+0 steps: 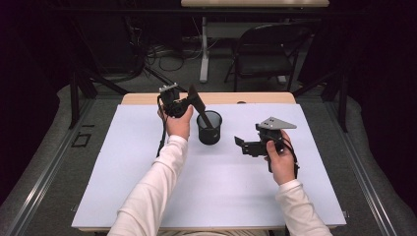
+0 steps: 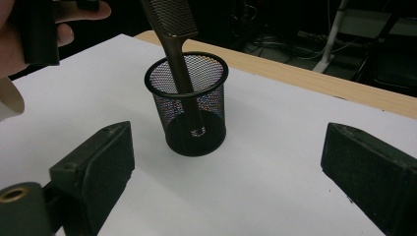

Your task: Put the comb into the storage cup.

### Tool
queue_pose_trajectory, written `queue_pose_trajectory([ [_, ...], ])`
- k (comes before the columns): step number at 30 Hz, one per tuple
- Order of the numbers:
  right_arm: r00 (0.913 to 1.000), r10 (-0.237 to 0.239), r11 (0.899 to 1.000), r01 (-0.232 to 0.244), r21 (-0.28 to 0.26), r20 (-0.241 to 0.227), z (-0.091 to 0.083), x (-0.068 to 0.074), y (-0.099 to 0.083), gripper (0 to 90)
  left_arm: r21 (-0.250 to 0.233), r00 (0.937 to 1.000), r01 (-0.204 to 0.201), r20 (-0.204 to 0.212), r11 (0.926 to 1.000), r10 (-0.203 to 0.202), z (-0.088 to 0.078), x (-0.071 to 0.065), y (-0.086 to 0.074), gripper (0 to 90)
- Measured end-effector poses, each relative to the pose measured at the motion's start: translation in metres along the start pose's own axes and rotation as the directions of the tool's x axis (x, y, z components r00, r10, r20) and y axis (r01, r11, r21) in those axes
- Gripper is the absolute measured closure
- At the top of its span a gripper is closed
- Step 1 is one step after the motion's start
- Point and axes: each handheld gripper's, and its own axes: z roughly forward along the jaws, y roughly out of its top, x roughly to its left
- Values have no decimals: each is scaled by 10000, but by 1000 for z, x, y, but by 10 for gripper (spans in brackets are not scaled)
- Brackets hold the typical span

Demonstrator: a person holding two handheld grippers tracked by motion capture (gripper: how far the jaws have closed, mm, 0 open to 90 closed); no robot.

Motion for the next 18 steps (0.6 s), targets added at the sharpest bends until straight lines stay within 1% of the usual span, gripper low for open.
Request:
queue_pose_trajectory([
  [5, 10000, -20, 10000, 20, 21, 8, 0, 0, 0, 58, 58, 10000, 93, 28, 9999, -93, 2, 1, -3, 841],
  [8, 10000, -21, 10000, 21, 19, 13, 0, 0, 0, 58, 62, 9999, 94, 72, 9999, -94, 3, 1, -4, 841],
  [17, 10000, -30, 10000, 30, 29, -5, 0, 1, 0, 60, 145, 10000, 15, 7, 9999, -16, 4, 0, -6, 840],
  [18, 10000, -35, 10000, 36, 28, -5, 0, 0, 0, 60, 151, 10000, 53, 9, 9999, -54, 4, 0, -6, 840],
])
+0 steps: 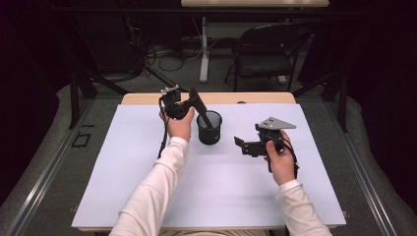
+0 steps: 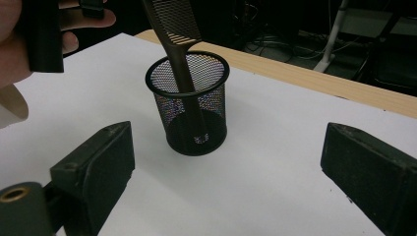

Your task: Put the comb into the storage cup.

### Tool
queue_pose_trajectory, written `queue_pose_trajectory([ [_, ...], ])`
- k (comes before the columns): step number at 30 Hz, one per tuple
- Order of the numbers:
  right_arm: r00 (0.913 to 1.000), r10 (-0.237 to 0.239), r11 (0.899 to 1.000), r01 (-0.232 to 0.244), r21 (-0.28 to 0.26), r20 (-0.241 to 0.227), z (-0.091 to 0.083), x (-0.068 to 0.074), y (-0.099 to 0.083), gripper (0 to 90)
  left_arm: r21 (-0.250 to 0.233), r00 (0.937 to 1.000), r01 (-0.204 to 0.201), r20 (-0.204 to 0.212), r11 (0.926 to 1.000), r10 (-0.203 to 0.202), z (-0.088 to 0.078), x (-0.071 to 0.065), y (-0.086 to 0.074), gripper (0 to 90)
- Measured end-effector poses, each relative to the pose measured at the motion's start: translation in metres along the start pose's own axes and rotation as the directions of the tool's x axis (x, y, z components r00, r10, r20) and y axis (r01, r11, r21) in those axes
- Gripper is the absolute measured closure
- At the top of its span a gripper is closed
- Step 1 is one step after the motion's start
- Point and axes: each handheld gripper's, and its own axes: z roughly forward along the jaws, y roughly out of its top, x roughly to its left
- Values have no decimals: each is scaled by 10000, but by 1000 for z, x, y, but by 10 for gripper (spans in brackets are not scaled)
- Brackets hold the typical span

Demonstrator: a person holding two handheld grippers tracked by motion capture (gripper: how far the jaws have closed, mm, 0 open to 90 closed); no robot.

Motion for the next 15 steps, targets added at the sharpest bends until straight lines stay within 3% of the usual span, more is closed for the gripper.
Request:
queue_pose_trajectory([
  [15, 10000, -22, 10000, 22, 10, -13, 1, 1, 0, 60, -59, 9995, 325, -59, 9995, -326, 0, 9, -5, 839],
])
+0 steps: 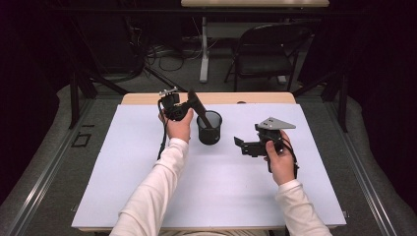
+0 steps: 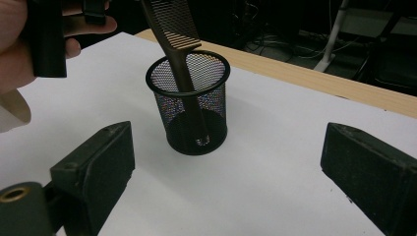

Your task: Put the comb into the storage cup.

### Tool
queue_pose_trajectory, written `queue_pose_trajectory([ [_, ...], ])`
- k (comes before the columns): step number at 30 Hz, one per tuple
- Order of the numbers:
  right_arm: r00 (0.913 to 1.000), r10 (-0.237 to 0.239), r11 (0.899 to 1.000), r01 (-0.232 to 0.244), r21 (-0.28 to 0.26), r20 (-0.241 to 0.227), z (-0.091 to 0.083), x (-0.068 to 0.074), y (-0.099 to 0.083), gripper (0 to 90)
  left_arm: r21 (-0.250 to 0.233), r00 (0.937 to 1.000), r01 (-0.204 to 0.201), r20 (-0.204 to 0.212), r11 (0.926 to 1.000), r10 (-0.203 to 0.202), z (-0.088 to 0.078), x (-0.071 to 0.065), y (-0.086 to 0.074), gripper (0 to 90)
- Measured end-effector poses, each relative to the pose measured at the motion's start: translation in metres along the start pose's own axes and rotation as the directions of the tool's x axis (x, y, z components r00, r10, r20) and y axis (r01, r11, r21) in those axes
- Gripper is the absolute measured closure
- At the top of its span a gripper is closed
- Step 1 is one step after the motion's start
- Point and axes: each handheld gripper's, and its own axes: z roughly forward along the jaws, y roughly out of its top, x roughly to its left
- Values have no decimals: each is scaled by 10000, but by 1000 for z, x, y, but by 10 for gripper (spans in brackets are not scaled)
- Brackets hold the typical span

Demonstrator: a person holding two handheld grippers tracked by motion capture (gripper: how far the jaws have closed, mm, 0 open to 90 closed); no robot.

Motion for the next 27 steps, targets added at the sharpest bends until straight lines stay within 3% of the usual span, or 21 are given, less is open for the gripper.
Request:
queue_pose_trajectory([
  [8, 10000, -19, 10000, 19, 25, -2, 0, 0, 0, 60, 5, 9992, 404, -36, 9992, -404, -1, 9, 0, 837],
  [27, 10000, -12, 10000, 12, -2, -63, 0, 1, 0, 61, -15, 9984, 517, -208, 9987, -517, -2, 19, -1, 823],
])
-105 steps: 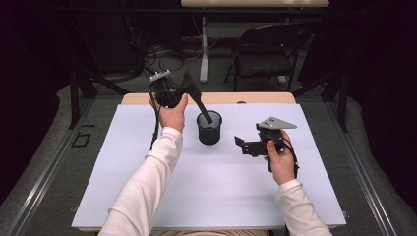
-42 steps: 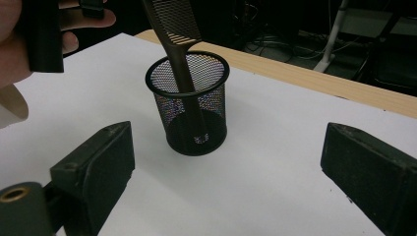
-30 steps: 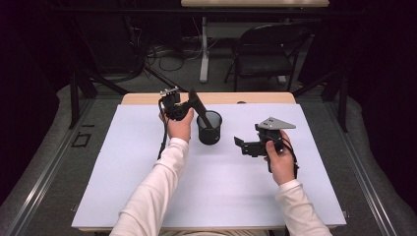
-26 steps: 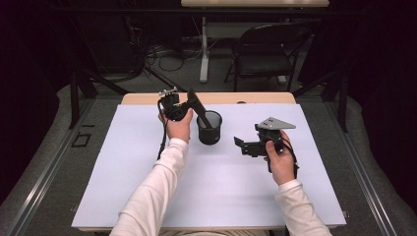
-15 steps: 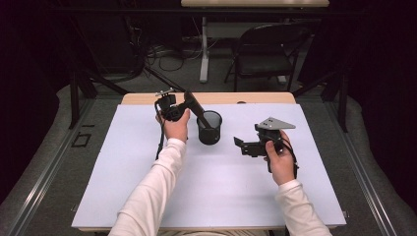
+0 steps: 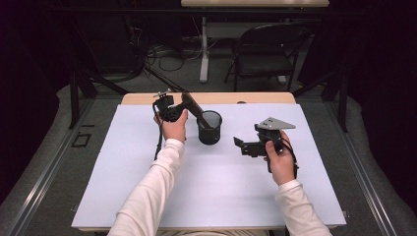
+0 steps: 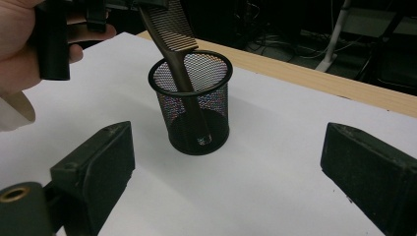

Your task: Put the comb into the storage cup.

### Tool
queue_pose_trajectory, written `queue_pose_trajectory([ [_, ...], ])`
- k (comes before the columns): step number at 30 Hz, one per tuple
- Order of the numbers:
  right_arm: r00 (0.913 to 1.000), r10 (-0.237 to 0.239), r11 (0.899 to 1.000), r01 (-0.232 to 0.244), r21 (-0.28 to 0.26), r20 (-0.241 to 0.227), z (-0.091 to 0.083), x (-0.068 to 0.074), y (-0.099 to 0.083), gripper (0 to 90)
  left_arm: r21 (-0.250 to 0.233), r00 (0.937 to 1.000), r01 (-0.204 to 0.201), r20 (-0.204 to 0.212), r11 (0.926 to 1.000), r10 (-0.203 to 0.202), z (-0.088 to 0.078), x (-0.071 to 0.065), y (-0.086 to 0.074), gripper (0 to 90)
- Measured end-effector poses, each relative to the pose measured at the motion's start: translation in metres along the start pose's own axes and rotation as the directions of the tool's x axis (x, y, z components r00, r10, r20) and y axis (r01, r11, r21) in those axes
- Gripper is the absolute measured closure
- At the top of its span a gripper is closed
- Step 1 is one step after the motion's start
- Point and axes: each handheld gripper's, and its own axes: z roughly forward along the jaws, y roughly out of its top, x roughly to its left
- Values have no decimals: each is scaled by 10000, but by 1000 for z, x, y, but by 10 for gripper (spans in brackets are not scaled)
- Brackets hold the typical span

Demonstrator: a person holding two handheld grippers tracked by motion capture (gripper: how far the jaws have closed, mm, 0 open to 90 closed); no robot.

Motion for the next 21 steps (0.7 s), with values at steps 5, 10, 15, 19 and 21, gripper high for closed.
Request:
queue_pose_trajectory([
  [5, 10000, 7, 10000, -7, 5, -3, 0, 0, 0, 61, -4, 10000, -27, -15, 10000, 27, 0, -1, 0, 820],
  [10, 10000, 13, 10000, -13, 26, -22, 0, 0, 0, 61, 8, 10000, -54, 0, 10000, 54, 0, -1, -1, 804],
  [15, 10000, 7, 10000, -7, 31, -18, 0, 0, 0, 61, 2, 10000, -76, -2, 10000, 76, 0, -1, -1, 774],
  [19, 10000, 0, 10000, 0, 17, -18, 0, 0, 0, 62, -22, 10000, -35, 34, 10000, 35, 0, -1, 0, 748],
  [21, 10000, -4, 10000, 4, 54, -9, 0, 0, 0, 62, -43, 10000, 12, 26, 10000, -12, 0, -1, 0, 733],
])
